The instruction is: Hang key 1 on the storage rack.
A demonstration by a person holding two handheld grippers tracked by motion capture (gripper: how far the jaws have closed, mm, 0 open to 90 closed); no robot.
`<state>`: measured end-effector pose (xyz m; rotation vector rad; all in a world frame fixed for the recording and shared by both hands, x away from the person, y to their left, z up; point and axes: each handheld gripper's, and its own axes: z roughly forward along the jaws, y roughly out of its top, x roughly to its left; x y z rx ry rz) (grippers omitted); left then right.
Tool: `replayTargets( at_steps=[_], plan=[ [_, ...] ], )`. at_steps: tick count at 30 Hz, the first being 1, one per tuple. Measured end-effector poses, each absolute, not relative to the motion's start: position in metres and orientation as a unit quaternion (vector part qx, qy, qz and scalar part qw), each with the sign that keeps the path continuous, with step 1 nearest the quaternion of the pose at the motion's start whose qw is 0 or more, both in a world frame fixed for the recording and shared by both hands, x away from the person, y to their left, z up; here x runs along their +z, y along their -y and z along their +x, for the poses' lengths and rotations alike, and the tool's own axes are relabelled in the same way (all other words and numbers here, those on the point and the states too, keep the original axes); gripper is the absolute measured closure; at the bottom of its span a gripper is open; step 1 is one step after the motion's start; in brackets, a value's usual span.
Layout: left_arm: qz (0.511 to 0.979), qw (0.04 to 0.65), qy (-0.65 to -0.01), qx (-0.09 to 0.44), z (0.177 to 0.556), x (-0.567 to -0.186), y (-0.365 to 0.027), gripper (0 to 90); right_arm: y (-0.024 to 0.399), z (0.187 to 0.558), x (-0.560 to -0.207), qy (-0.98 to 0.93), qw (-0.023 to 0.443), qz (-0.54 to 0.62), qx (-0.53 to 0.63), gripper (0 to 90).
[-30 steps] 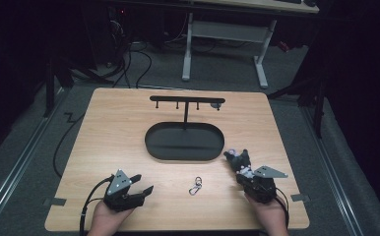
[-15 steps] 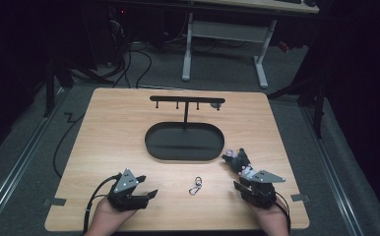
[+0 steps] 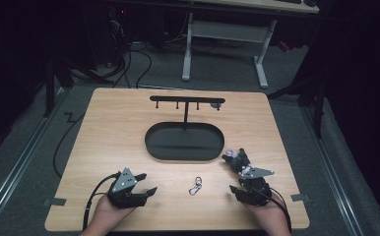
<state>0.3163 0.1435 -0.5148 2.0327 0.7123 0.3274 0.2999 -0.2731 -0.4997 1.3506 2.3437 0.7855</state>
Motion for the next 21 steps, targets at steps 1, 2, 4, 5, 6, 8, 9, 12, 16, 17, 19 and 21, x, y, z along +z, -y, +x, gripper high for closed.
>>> replayTargets(
  at_steps=[1, 2, 4, 5, 6, 8, 9, 12, 16, 17, 19, 21],
  plan=[
    [0.826, 0.463, -0.293, 0.132, 0.317, -0.515, -0.145, 37.4, 0.271, 0.301, -0.498, -0.822, 0.154, 0.477, 0.27, 55.3],
    [0.825, 0.464, -0.295, 0.133, 0.317, -0.515, -0.146, 37.3, 0.269, 0.301, -0.496, -0.826, 0.153, 0.474, 0.265, 55.2],
    [0.82, 0.469, -0.297, 0.136, 0.316, -0.514, -0.148, 37.3, 0.266, 0.302, -0.495, -0.829, 0.152, 0.473, 0.257, 54.6],
    [0.817, 0.473, -0.298, 0.139, 0.316, -0.513, -0.149, 37.3, 0.263, 0.303, -0.493, -0.836, 0.149, 0.47, 0.243, 54.1],
    [0.817, 0.473, -0.298, 0.139, 0.316, -0.513, -0.149, 37.3, 0.263, 0.303, -0.493, -0.836, 0.149, 0.47, 0.243, 54.1],
    [0.817, 0.473, -0.297, 0.14, 0.316, -0.512, -0.149, 37.3, 0.26, 0.305, -0.491, -0.842, 0.147, 0.466, 0.231, 53.5],
    [0.817, 0.474, -0.297, 0.139, 0.316, -0.513, -0.149, 37.3, 0.26, 0.305, -0.49, -0.842, 0.144, 0.467, 0.228, 53.3],
    [0.822, 0.468, -0.293, 0.136, 0.316, -0.515, -0.146, 37.2, 0.259, 0.31, -0.49, -0.847, 0.121, 0.471, 0.213, 51.5],
    [0.828, 0.461, -0.288, 0.135, 0.316, -0.517, -0.143, 37.0, 0.259, 0.312, -0.49, -0.849, 0.111, 0.476, 0.201, 51.4],
    [0.83, 0.46, -0.287, 0.135, 0.315, -0.517, -0.143, 37.0, 0.259, 0.313, -0.49, -0.85, 0.104, 0.478, 0.196, 51.2],
    [0.829, 0.461, -0.285, 0.137, 0.315, -0.517, -0.142, 37.0, 0.26, 0.314, -0.491, -0.853, 0.095, 0.476, 0.191, 49.4],
    [0.83, 0.46, -0.285, 0.137, 0.315, -0.517, -0.142, 37.0, 0.261, 0.314, -0.491, -0.858, 0.088, 0.472, 0.185, 47.0]
  ],
)
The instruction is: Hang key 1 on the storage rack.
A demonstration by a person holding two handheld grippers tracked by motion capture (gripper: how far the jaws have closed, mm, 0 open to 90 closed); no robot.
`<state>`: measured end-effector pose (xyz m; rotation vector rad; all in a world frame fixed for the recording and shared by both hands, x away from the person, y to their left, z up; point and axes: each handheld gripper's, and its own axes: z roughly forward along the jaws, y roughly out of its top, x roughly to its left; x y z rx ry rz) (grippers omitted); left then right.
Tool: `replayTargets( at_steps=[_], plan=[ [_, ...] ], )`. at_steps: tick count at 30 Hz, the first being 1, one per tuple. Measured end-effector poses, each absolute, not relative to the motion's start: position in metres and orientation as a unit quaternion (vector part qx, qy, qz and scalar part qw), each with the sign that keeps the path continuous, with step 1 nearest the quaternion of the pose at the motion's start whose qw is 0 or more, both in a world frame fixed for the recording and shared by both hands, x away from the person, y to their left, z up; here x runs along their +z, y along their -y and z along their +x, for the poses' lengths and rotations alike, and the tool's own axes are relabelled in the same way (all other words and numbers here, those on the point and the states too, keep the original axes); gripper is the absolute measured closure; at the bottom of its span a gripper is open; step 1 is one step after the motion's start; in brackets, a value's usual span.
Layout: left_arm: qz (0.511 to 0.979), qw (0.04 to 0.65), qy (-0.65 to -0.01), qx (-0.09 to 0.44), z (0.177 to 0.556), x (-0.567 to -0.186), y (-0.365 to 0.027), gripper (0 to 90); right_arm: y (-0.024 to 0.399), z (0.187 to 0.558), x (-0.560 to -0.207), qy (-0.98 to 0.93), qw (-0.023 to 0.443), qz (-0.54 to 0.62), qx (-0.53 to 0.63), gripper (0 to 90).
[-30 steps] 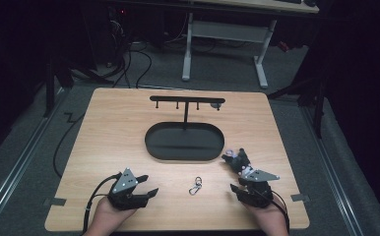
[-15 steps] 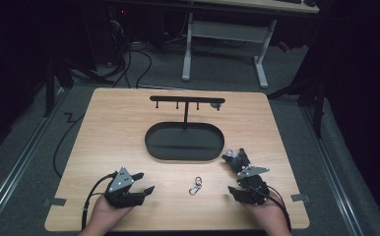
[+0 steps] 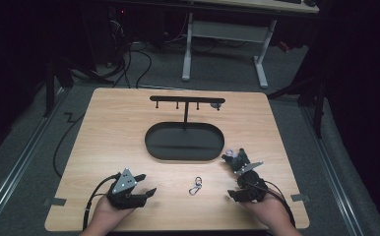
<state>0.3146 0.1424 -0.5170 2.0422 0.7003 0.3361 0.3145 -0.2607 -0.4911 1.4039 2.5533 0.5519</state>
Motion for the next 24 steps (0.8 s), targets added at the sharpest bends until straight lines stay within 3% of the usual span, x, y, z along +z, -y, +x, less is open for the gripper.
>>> replayTargets(
  at_steps=[12, 24],
  plan=[
    [0.827, 0.464, -0.286, 0.14, 0.315, -0.517, -0.143, 36.9, 0.263, 0.313, -0.482, -0.877, 0.054, 0.457, 0.139, 37.4],
    [0.83, 0.462, -0.281, 0.139, 0.313, -0.517, -0.142, 36.9, 0.28, 0.31, -0.47, -0.875, 0.06, 0.465, 0.117, 32.1]
  ],
)
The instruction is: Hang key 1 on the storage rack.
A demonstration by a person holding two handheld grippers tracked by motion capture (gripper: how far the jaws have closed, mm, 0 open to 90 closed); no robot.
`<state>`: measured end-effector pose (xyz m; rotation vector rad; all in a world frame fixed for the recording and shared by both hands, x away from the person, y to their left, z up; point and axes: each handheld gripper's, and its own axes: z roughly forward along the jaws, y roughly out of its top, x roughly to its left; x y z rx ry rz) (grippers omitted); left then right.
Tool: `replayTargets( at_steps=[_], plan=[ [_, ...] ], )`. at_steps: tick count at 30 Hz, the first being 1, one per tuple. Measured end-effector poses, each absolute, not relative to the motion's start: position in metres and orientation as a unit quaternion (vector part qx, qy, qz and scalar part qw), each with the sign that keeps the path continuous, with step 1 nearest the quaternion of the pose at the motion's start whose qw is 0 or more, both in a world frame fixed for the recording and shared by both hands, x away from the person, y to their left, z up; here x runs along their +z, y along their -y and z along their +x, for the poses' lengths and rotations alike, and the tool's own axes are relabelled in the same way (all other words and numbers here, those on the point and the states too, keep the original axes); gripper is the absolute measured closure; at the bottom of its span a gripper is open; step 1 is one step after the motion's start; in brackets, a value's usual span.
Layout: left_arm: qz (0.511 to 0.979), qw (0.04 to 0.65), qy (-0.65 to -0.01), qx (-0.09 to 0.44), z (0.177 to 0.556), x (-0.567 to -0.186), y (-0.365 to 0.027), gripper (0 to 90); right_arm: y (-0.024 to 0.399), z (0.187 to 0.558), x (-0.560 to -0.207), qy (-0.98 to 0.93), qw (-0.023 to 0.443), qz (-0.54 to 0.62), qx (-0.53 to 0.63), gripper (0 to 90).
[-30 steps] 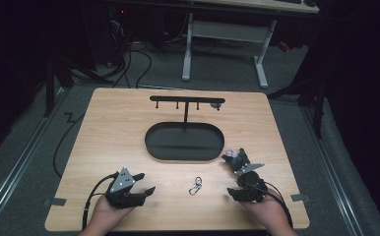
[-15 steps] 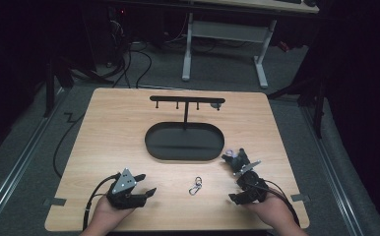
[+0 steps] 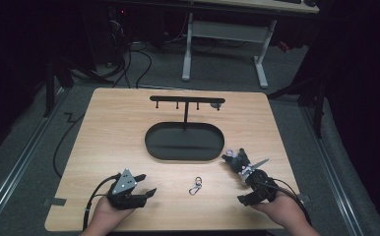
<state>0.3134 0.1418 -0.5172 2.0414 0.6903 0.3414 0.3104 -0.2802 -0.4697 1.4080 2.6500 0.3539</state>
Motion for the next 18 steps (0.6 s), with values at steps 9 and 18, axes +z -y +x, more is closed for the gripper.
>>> replayTargets(
  at_steps=[9, 18],
  plan=[
    [0.833, 0.459, -0.276, 0.137, 0.313, -0.518, -0.141, 36.9, 0.294, 0.318, -0.465, -0.859, 0.067, 0.495, 0.112, 23.7],
    [0.834, 0.459, -0.274, 0.137, 0.313, -0.518, -0.141, 36.9, 0.303, 0.335, -0.458, -0.845, 0.07, 0.516, 0.121, 22.4]
  ],
)
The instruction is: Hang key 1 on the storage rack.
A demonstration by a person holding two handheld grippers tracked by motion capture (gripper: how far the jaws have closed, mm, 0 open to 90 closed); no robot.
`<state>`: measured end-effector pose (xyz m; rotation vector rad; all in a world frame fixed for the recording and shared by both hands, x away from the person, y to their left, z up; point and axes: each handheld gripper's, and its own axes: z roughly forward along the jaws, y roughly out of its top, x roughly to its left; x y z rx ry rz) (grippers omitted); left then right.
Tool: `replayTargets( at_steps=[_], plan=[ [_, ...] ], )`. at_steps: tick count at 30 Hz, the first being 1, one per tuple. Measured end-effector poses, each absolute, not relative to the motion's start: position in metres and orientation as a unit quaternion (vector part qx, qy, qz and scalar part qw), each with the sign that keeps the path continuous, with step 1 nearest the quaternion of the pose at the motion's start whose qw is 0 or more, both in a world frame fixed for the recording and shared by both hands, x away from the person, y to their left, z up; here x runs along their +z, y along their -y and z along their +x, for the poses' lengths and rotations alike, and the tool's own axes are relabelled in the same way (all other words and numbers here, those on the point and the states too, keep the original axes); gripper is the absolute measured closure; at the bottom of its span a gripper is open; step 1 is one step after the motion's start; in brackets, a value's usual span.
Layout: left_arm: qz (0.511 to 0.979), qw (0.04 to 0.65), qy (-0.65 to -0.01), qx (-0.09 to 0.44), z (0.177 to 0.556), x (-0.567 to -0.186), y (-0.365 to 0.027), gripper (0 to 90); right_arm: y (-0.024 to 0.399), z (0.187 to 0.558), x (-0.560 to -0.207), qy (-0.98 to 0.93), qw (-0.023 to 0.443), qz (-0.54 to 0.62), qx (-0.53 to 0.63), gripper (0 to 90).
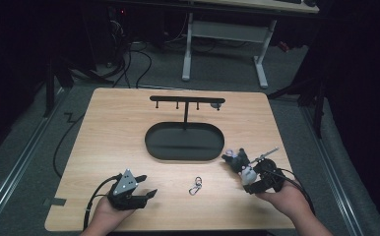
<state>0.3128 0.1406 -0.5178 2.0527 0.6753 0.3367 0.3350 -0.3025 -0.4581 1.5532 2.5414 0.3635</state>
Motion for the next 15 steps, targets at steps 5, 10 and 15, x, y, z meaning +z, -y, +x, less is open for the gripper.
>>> replayTargets(
  at_steps=[5, 10, 15],
  plan=[
    [0.834, 0.459, -0.274, 0.137, 0.313, -0.518, -0.141, 36.9, 0.305, 0.344, -0.457, -0.839, 0.065, 0.525, 0.124, 23.6],
    [0.835, 0.458, -0.272, 0.138, 0.313, -0.518, -0.141, 36.9, 0.306, 0.352, -0.457, -0.835, 0.054, 0.532, 0.134, 26.0],
    [0.836, 0.457, -0.27, 0.138, 0.312, -0.518, -0.14, 36.9, 0.304, 0.361, -0.462, -0.834, 0.045, 0.533, 0.138, 26.2]
  ],
)
